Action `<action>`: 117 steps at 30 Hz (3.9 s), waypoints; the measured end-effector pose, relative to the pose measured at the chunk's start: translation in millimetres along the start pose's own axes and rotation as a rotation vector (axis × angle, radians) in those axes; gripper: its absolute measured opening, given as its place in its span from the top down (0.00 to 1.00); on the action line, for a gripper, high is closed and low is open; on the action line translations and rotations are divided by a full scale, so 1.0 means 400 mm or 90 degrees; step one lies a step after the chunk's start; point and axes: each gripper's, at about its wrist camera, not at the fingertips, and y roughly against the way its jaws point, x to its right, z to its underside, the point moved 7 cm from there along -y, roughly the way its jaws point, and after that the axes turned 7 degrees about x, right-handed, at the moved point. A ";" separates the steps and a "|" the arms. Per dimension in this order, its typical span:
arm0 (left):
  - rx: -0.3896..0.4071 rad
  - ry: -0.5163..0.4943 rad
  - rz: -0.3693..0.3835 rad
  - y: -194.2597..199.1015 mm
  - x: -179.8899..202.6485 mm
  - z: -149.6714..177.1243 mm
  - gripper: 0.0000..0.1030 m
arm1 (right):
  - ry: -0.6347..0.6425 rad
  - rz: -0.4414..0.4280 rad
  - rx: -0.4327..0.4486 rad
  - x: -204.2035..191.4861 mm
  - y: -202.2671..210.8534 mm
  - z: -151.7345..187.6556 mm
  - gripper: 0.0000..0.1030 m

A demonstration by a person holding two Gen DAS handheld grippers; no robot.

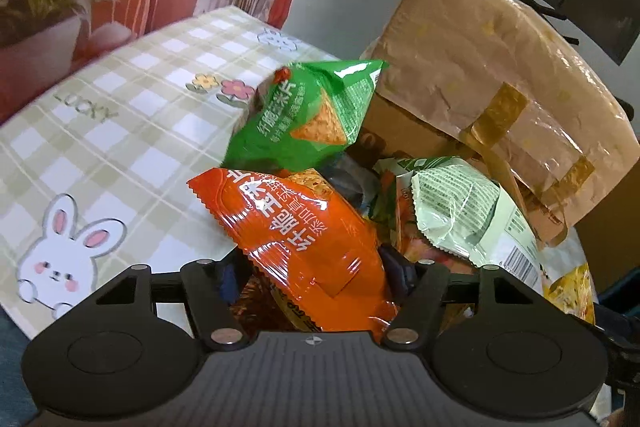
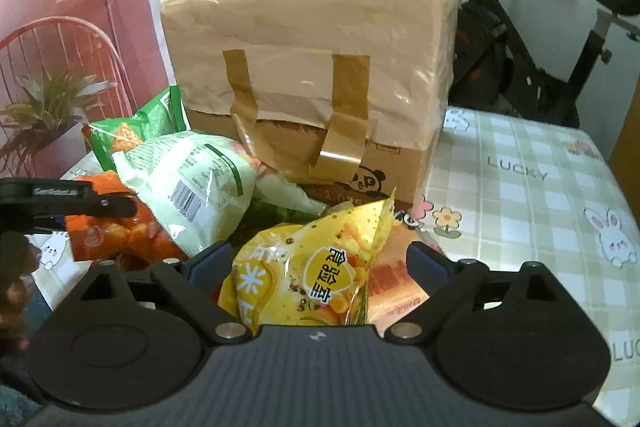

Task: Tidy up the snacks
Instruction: 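Grasp the orange snack bag with the left tool while the right tool grasps the yellow snack bag, then lift both bags over the paper bag and open both tools to drop them, then move both tools back down to the snack pile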

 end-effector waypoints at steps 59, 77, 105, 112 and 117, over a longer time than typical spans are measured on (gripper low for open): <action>0.274 -0.179 0.101 0.262 0.321 -0.414 0.32 | 0.142 -0.044 0.273 -0.047 0.132 -0.510 0.29; 0.148 -0.263 0.083 -0.099 0.471 -0.505 0.21 | 0.140 0.002 0.114 0.073 -0.205 -0.569 0.25; 0.117 -0.245 0.077 0.120 0.208 -0.421 0.20 | 0.028 -0.081 0.120 -0.062 -0.029 -0.431 0.15; 0.097 -0.223 0.057 0.133 0.090 -0.344 0.21 | 0.077 -0.082 0.096 -0.153 -0.039 -0.312 0.10; 0.098 -0.233 0.052 0.135 0.049 -0.295 0.21 | 0.125 -0.084 0.081 -0.210 -0.062 -0.242 0.10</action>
